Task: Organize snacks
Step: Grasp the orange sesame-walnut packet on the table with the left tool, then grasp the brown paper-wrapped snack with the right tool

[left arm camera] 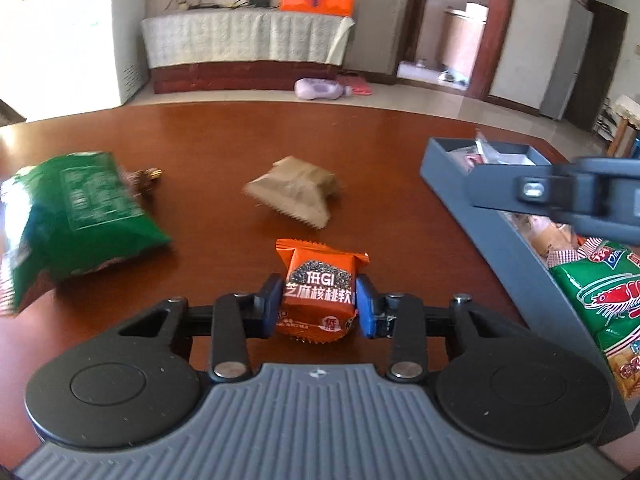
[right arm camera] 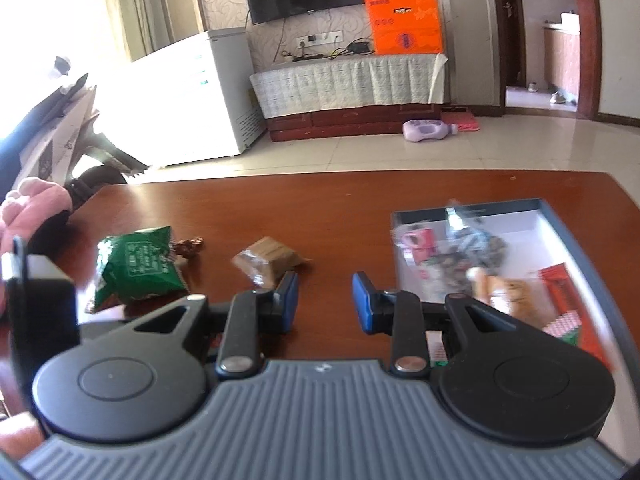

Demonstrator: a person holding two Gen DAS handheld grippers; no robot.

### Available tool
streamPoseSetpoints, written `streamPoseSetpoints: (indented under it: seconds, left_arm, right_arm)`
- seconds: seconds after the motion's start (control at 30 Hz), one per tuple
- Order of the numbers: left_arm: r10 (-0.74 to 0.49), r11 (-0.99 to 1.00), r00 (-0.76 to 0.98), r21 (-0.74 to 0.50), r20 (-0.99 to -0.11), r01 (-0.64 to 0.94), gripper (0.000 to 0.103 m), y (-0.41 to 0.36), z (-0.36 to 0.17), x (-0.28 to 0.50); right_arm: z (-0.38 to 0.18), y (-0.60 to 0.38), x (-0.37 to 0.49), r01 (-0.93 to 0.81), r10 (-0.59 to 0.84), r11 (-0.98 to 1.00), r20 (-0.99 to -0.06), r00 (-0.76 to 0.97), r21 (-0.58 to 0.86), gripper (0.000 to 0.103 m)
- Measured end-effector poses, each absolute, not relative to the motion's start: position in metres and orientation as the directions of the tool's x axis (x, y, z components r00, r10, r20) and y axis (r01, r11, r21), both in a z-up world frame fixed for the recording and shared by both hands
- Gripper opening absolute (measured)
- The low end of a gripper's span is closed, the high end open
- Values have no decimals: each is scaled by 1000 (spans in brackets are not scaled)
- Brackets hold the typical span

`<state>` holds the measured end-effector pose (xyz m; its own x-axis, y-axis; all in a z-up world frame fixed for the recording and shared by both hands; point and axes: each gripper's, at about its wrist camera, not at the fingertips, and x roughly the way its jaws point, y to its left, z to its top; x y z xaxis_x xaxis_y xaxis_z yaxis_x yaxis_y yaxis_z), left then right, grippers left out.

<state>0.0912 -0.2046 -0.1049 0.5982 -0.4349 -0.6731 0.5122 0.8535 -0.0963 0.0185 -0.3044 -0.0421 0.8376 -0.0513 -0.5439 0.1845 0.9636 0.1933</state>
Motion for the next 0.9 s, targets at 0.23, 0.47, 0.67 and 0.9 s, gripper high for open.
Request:
streamPoseSetpoints:
  seconds: [0.23, 0.47, 0.67, 0.9]
  left_arm:
    - [-348, 893, 612, -52, -710, 448, 44, -167, -101, 96]
    - [-345, 886, 610, -33, -713, 462, 44, -152, -105, 103]
    - [-371, 870, 593, -45, -715, 491, 44, -155, -107, 106]
    - [-386, 864, 587, -57, -712, 500, 44, -155, -109, 105]
  right_arm:
    - [-58, -267, 54, 143, -27, 975, -547, 836, 171, 52]
    - [-71, -255, 84, 159, -130, 987, -546, 827, 6, 62]
    - [-85, -252, 109, 106, -135, 991, -565, 814, -83, 63]
    - [-93, -261, 128, 93, -107, 994, -586, 803, -54, 64]
